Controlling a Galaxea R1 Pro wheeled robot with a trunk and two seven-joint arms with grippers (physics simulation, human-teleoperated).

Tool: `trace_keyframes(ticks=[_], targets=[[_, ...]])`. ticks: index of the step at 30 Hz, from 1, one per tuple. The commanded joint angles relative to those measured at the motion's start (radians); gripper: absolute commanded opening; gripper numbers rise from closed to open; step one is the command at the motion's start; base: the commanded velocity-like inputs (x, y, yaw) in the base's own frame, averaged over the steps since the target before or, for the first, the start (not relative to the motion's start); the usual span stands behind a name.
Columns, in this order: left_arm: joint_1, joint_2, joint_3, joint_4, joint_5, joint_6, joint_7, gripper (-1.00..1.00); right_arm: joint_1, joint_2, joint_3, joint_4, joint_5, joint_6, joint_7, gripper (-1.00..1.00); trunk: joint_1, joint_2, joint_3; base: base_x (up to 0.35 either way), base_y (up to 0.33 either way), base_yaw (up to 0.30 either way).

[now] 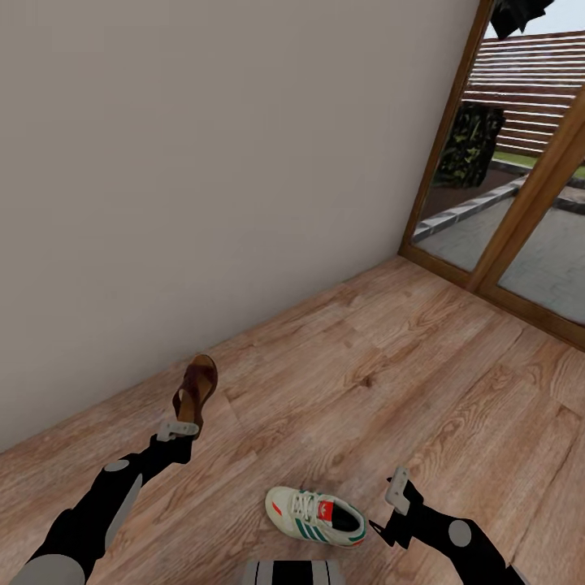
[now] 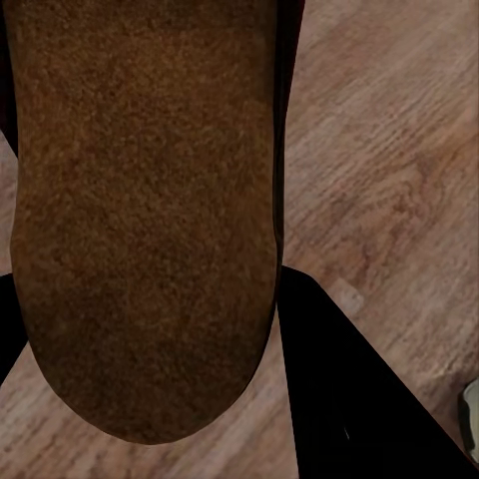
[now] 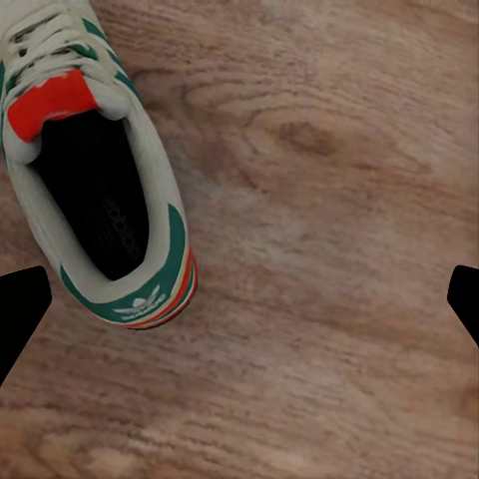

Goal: Pick up the two gym shoes and the two sandals from the corridor floor and place them onto the hallstand (shoe rack) in the corridor, making sure they are on the rack and not on the floor. Arrange them so the two gym shoes are next to each other and the two sandals are next to each other.

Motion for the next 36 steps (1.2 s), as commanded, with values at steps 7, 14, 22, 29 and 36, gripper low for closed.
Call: trace_keyframes(ticks=[7, 14, 22, 29, 36], targets=[[0.0, -0.001, 0.003, -0.002, 0.001, 0.007, -0.007, -1.0, 0.0, 0.0, -0.003, -0.001, 0.011, -0.008, 0.004, 1.0, 0.0, 0.0, -0.001, 0.075, 0.057, 0.0], [0.0, -0.004, 0.002, -0.002, 0.001, 0.006, -0.007, -1.0, 0.0, 0.0, -0.003, 0.001, 0.01, -0.008, 0.004, 1.0, 0.0, 0.0, -0.001, 0.078, 0.068, 0.0], [0.0, -0.006, 0.002, -0.002, 0.001, 0.006, -0.007, -1.0, 0.0, 0.001, -0.002, 0.017, 0.012, -0.008, 0.002, 1.0, 0.0, 0.0, -0.001, 0.01, 0.009, 0.0], [0.0, -0.007, 0.0, -0.003, 0.002, 0.005, -0.008, -1.0, -0.002, 0.013, -0.001, 0.061, 0.015, -0.01, -0.004, 1.0, 0.0, 0.0, -0.001, 0.001, 0.001, 0.0], [0.0, -0.006, 0.0, -0.003, 0.001, 0.005, -0.009, -1.0, -0.032, 0.016, -0.001, 0.091, 0.014, -0.011, -0.093, 1.0, 0.0, 0.0, -0.001, 0.0, 0.0, 0.0]])
